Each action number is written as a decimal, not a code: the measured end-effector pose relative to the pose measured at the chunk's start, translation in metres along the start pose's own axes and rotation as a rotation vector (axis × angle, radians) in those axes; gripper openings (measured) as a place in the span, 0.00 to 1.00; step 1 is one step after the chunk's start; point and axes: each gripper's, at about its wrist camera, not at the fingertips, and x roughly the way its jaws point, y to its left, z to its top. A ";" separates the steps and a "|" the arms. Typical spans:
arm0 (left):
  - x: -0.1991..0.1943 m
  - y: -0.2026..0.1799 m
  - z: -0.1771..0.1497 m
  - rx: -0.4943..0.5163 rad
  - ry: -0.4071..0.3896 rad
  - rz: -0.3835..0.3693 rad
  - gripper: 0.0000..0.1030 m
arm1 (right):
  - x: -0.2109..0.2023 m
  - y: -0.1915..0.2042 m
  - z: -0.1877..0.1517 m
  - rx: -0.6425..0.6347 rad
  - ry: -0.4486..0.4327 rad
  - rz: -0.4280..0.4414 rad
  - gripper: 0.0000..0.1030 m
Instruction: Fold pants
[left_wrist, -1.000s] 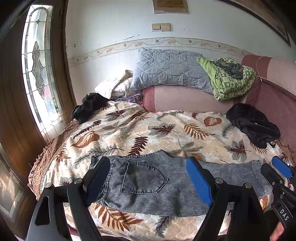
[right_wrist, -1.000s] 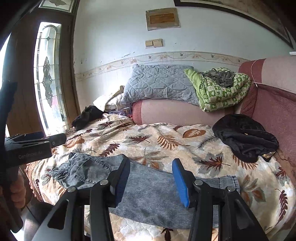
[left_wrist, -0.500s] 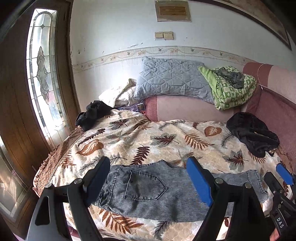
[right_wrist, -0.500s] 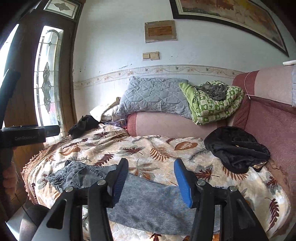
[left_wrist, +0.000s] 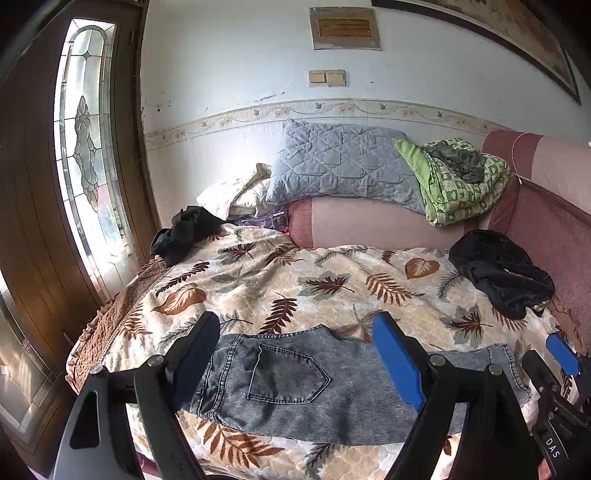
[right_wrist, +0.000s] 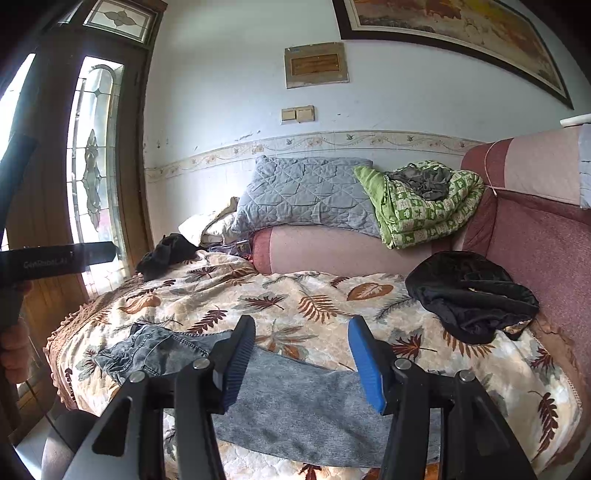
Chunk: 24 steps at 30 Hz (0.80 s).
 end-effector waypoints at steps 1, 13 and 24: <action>0.000 0.000 0.000 0.001 0.000 0.002 0.83 | 0.000 0.001 0.000 -0.001 0.000 0.001 0.55; 0.006 0.002 -0.003 -0.005 0.017 0.003 0.83 | 0.000 0.009 0.001 -0.014 0.000 0.008 0.55; 0.009 0.000 -0.005 -0.006 0.026 -0.011 0.83 | 0.006 0.009 -0.001 -0.010 0.016 0.015 0.55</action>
